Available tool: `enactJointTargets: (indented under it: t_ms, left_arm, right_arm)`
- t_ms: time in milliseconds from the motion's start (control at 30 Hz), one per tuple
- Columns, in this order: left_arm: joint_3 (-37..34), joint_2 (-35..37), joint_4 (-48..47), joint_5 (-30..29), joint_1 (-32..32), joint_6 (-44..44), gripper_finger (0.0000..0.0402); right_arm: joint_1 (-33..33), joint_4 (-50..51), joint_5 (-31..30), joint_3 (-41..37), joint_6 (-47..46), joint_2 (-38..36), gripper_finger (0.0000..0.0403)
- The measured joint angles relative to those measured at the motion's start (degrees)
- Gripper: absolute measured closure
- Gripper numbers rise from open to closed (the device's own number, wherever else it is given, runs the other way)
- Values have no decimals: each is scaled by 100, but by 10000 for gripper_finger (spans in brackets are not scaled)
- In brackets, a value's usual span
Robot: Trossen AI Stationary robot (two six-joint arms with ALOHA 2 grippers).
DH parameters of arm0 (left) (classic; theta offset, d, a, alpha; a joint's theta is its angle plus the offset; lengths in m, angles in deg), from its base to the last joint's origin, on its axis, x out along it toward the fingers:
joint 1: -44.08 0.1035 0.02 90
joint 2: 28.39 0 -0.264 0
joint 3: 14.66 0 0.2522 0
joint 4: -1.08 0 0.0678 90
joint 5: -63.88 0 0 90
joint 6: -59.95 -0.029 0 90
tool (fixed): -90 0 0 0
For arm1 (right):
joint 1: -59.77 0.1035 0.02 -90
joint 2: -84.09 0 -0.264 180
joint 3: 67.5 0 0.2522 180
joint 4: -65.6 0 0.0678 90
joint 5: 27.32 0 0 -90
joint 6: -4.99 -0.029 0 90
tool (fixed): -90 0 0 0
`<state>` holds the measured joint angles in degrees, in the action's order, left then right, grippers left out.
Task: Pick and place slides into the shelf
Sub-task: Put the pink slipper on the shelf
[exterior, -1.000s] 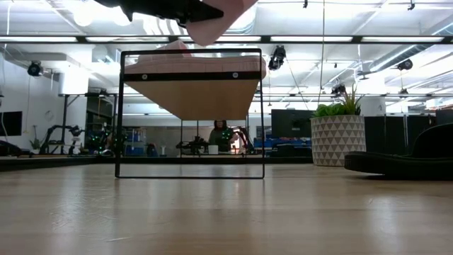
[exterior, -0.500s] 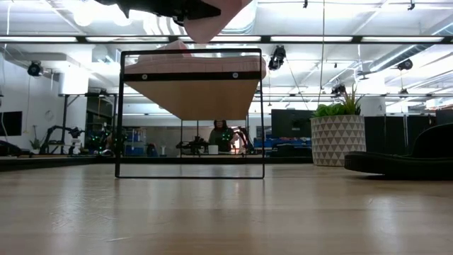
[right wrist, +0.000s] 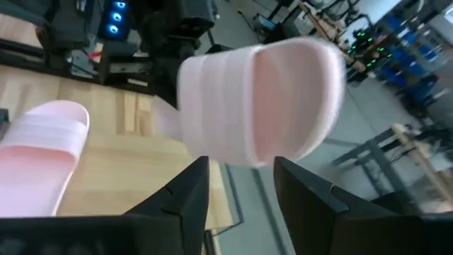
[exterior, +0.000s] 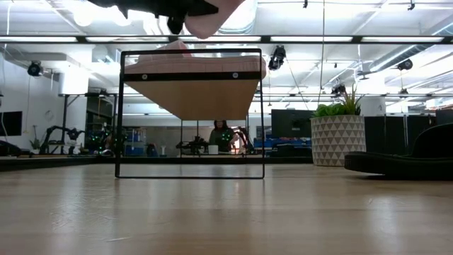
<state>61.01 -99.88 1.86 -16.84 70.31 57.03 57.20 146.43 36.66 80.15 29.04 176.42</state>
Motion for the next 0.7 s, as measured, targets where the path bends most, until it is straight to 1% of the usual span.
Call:
enactJointTargets:
  t_ms: [67,200,267,433,500,567,700]
  left_arm:
    - [-45,0,238,11,0,220,361]
    - [-163,-4,749,36,-2,487,362]
    - [-306,-4,1062,50,-2,691,362]
    - [-573,-9,1728,69,-4,1015,362]
    - [-682,-9,1862,70,-4,1066,362]
    - [-807,-11,2062,70,-4,1340,362]
    - [-893,-13,2462,72,-4,1478,362]
  right_arm:
    - [170,-2,-391,-2,114,54,260]
    - [512,-32,-1542,-114,269,151,265]
    - [653,-153,-1957,-309,414,152,267]
    - [934,-1029,-2234,-1052,1140,128,271]
    - [1051,-1611,-2464,-1401,1651,124,271]
    - [1126,-2298,-2671,-1739,2224,114,271]
    - [1145,-3383,-2709,-2246,3161,114,271]
